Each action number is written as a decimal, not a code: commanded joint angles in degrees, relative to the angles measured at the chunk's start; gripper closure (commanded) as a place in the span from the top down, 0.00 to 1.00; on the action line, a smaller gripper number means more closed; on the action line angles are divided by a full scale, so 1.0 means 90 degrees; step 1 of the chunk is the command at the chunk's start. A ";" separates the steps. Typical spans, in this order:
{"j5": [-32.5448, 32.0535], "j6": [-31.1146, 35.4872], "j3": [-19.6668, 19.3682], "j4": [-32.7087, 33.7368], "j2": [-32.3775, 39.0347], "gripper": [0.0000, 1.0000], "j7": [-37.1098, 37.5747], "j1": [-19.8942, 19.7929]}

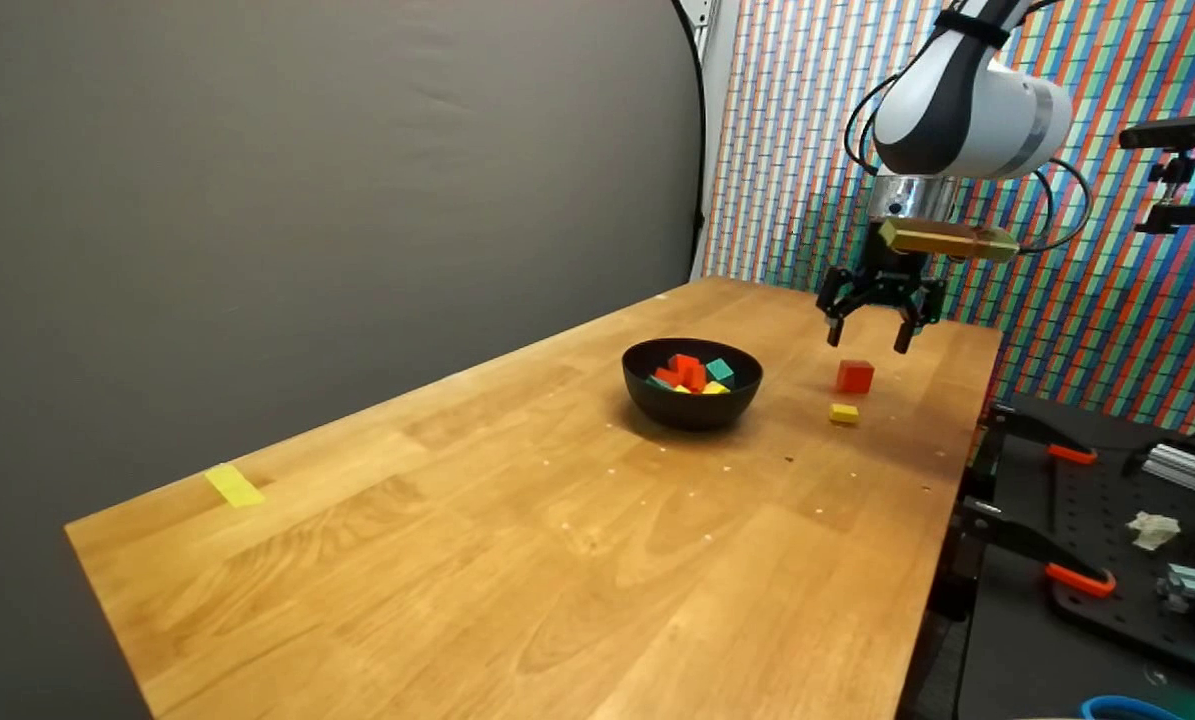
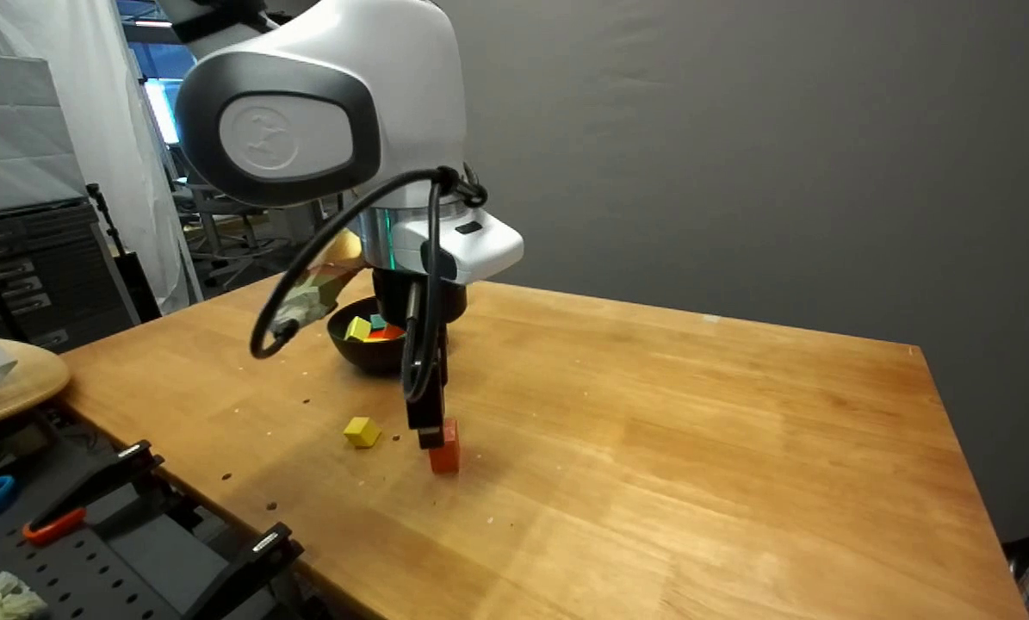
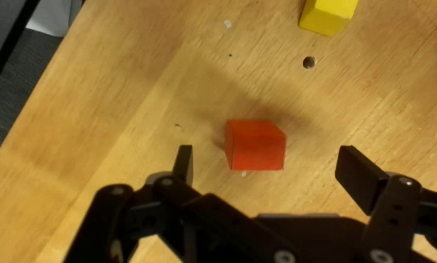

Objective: Place all the blocks inside the black bowl

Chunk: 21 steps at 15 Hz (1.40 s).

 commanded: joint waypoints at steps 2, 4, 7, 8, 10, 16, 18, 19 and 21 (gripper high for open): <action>0.1084 -0.0442 0.0336 0.0450 0.0564 0.93 -0.0597 -0.0194; 0.1270 -0.0434 0.0385 0.0544 0.0771 0.69 -0.0690 -0.0206; 0.1311 0.0245 0.0447 0.0609 0.1083 0.54 -0.0878 -0.0139; 0.1340 0.0430 0.0508 0.0646 0.1175 0.44 -0.0980 -0.0158; 0.1351 0.0676 0.0605 0.0707 0.1312 0.31 -0.1070 -0.0182; 0.1054 0.1629 0.0823 0.0115 0.0362 0.19 -0.0952 0.0291; 0.0724 0.1928 0.0692 -0.0108 -0.0021 0.19 -0.0681 0.0853; 0.0349 0.2053 0.0823 -0.0149 -0.0176 0.19 -0.0434 0.0918; -0.0056 0.2231 0.0943 -0.0009 -0.0282 0.19 -0.0323 0.1211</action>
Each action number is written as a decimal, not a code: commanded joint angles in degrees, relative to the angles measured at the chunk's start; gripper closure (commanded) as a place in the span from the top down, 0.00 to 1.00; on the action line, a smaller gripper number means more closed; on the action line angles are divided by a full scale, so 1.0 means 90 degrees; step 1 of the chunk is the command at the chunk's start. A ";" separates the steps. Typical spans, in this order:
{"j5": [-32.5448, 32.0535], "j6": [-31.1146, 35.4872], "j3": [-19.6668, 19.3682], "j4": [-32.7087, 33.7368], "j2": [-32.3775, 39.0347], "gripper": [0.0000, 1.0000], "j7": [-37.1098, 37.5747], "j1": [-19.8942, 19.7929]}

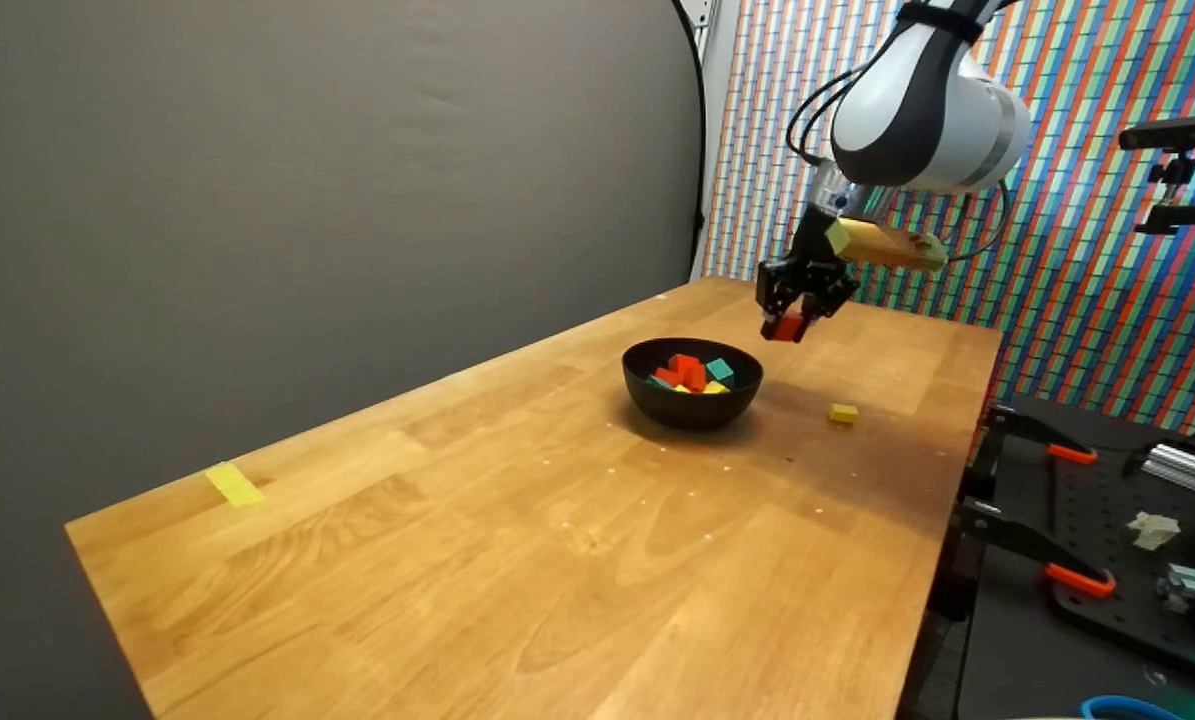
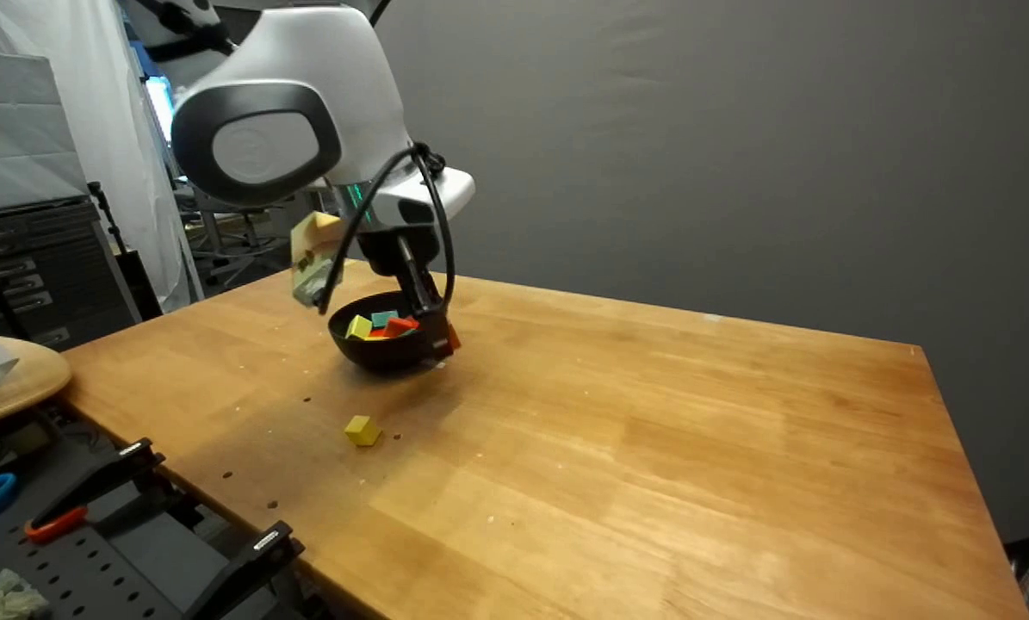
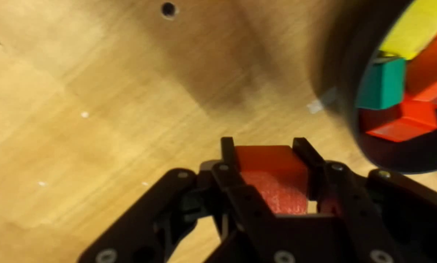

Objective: Place all the blocks inside the black bowl

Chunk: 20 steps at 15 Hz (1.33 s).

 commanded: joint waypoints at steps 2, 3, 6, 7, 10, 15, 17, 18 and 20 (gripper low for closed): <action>-0.0637 0.0416 0.0301 0.0123 -0.0477 0.19 0.0065 0.0585; -0.0443 0.0389 0.0654 0.0417 -0.0382 0.20 -0.0185 0.0465; 0.0436 0.0079 0.1794 0.1358 0.0062 0.68 -0.1123 -0.0067; 0.0863 -0.0109 0.2229 0.1673 0.0221 0.68 -0.1509 -0.0320; 0.1427 -0.0644 0.2660 0.2107 0.0578 0.91 -0.2213 -0.0751; 0.1281 -0.0758 0.2403 0.1872 0.0627 1.00 -0.2252 -0.1101; 0.0699 -0.0646 0.1774 0.1347 0.0389 1.00 -0.1752 -0.0873; 0.0258 -0.0655 0.1287 0.1040 0.0251 1.00 -0.1398 -0.0623; -0.0838 -0.0822 0.0410 0.0371 -0.0007 1.00 -0.0832 -0.0294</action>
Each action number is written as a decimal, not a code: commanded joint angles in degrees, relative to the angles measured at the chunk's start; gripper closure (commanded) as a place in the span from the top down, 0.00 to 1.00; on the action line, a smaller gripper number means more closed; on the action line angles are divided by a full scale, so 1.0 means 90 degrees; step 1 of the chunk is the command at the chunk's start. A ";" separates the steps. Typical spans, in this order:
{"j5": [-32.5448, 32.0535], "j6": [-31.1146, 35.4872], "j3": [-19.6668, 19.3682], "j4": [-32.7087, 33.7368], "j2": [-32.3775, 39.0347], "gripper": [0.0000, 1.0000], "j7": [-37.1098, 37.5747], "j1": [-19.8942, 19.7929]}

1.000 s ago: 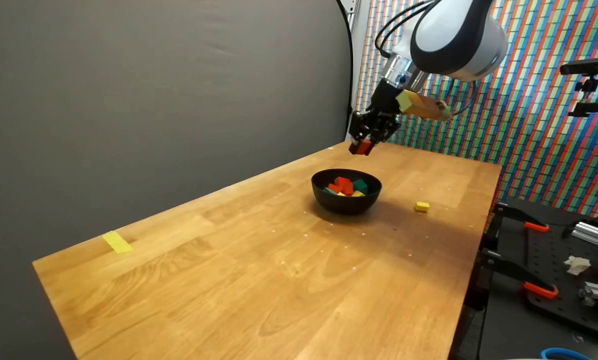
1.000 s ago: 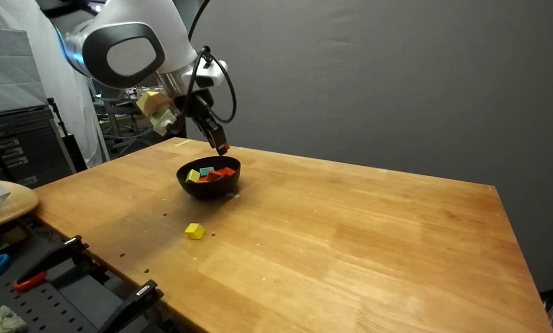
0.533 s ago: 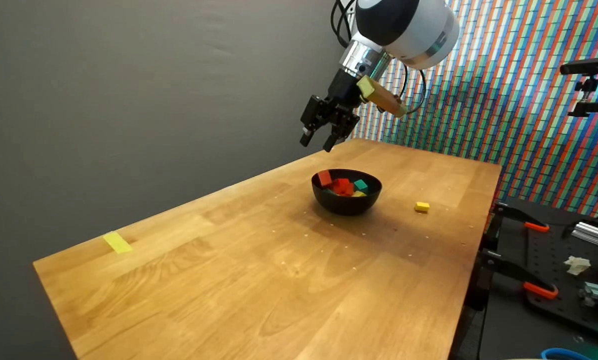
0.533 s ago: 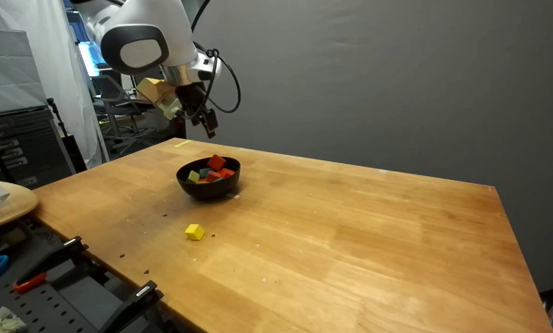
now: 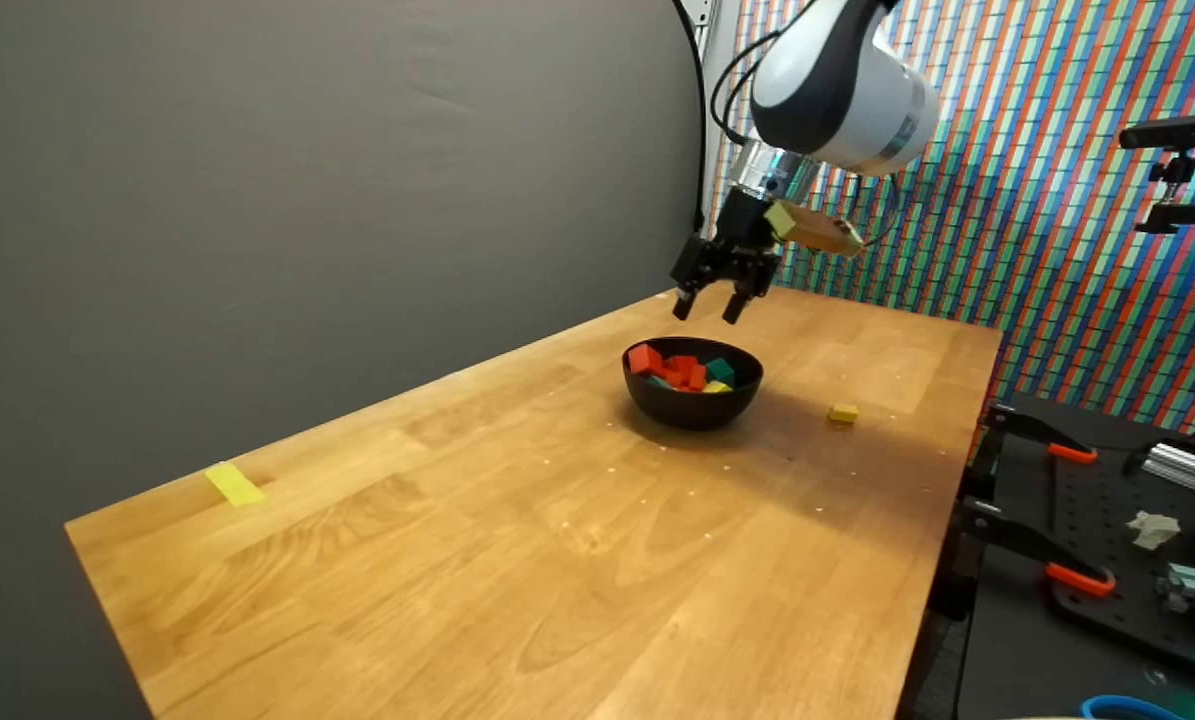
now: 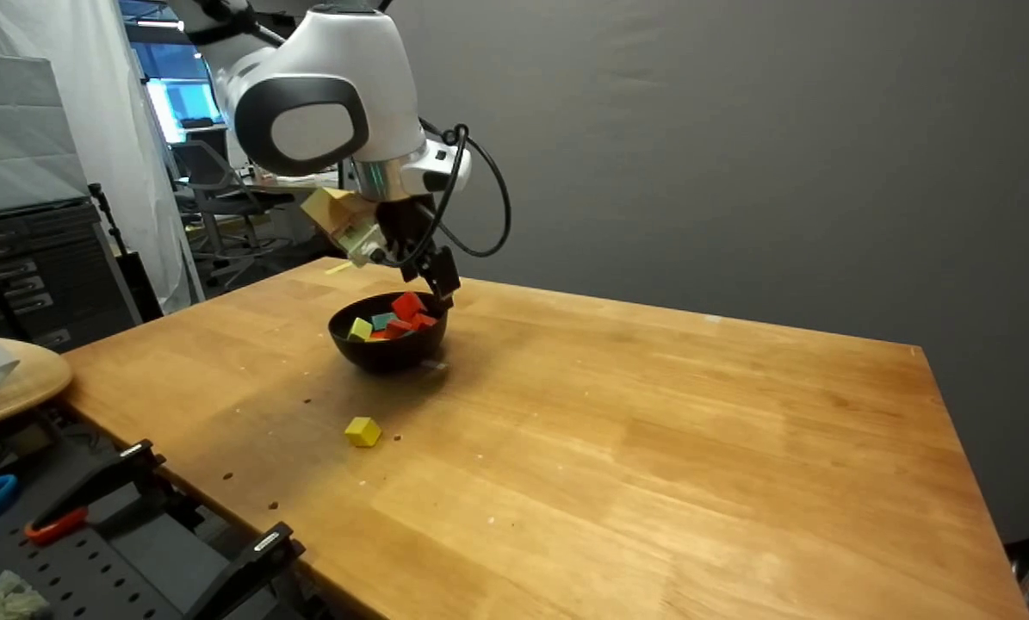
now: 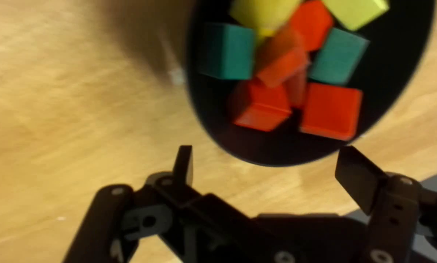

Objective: Place all the blocks inside the black bowl

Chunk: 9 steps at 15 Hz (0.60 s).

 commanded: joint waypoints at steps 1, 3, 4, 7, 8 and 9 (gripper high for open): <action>-0.1771 -0.0319 -0.1490 -0.1280 -0.0750 1.00 0.0986 0.0686; -0.2896 -0.0660 -0.2579 -0.1750 -0.0973 1.00 0.1266 0.1301; -0.3454 -0.0735 -0.2903 -0.1892 -0.1060 1.00 0.1450 0.1427; -0.3390 -0.0602 -0.2540 -0.1728 -0.0729 1.00 0.1363 0.0985; -0.3416 -0.0613 -0.2560 -0.1780 -0.0793 1.00 0.1367 0.1002; -0.3305 -0.0711 -0.2436 -0.1741 -0.0788 1.00 0.1196 0.0947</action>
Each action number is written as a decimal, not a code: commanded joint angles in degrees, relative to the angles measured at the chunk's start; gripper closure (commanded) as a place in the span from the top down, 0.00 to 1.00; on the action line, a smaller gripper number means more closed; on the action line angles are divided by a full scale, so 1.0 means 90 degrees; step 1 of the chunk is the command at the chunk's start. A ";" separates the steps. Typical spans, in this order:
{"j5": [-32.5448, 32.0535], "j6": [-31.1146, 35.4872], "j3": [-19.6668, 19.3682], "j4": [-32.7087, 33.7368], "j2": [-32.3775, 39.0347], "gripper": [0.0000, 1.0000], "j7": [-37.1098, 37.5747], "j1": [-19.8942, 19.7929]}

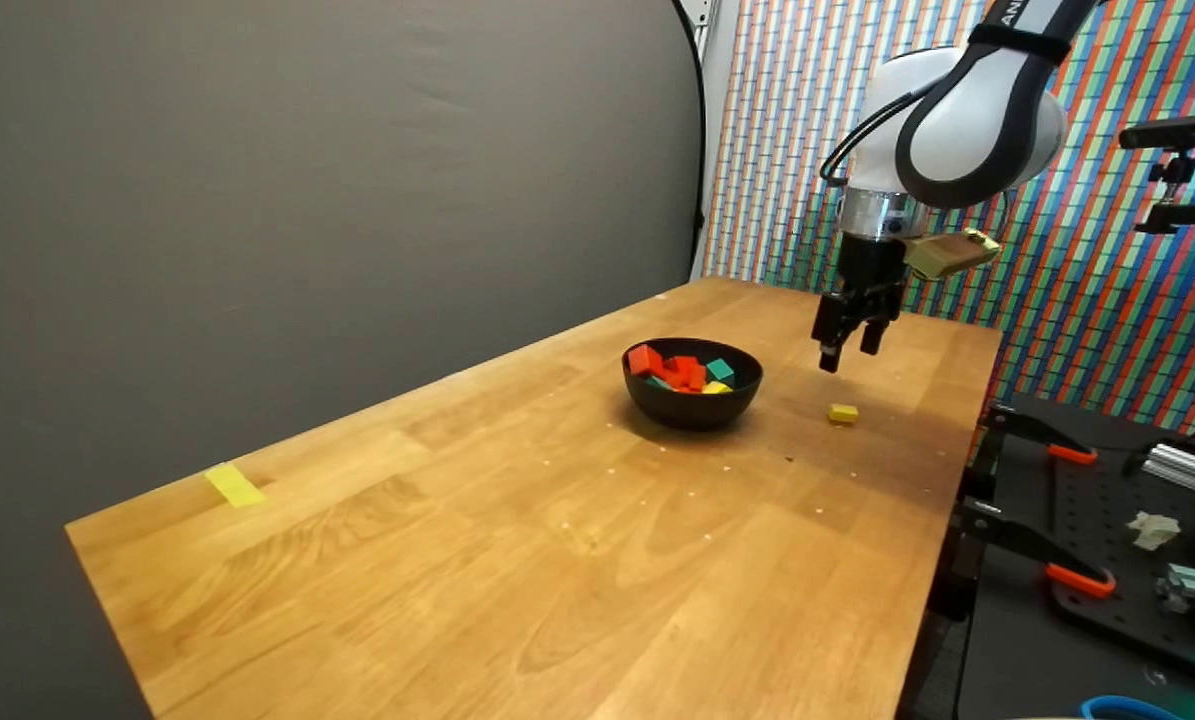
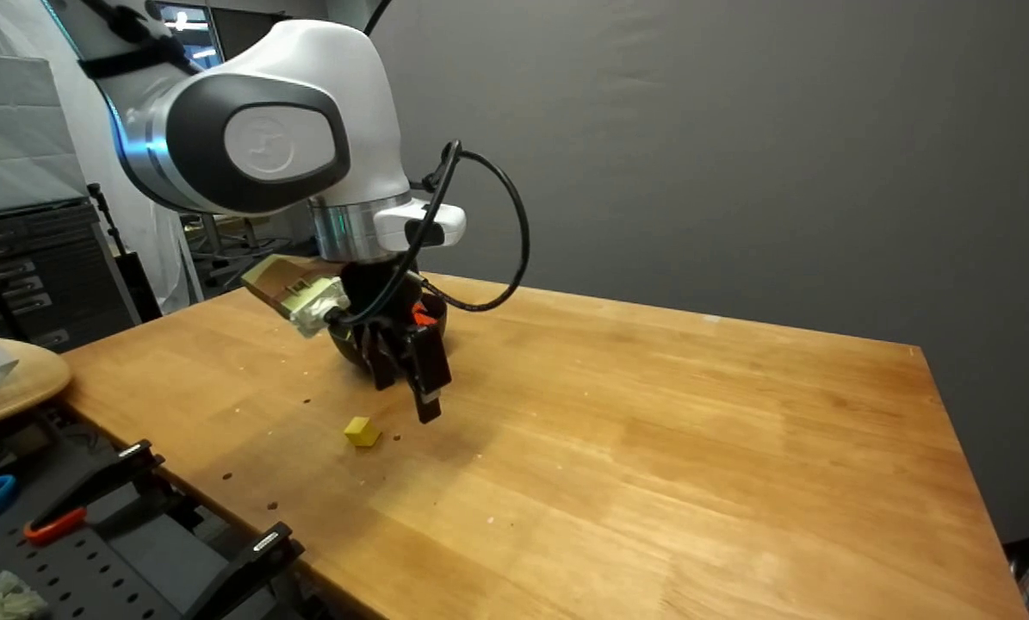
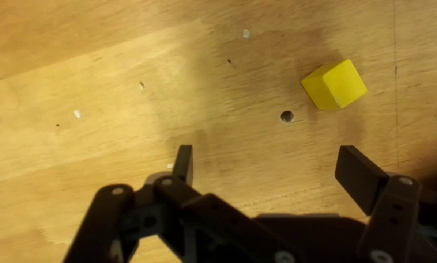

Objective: Place all the blocks inside the black bowl

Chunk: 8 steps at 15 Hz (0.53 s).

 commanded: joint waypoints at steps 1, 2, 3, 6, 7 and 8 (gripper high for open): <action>0.0131 -0.0203 0.0468 0.0125 0.0086 1.00 -0.0252 -0.0384; 0.0189 -0.0294 0.0580 0.0198 0.0185 1.00 -0.0339 -0.0454; 0.0270 -0.0432 0.0706 0.0278 0.0289 1.00 -0.0425 -0.0529; 0.0626 -0.0768 0.1121 0.0538 0.0567 1.00 -0.0931 -0.0792; 0.0635 -0.0871 0.1172 0.0634 0.0665 1.00 -0.0990 -0.0823; 0.0664 -0.0988 0.1231 0.0733 0.0760 1.00 -0.1078 -0.0865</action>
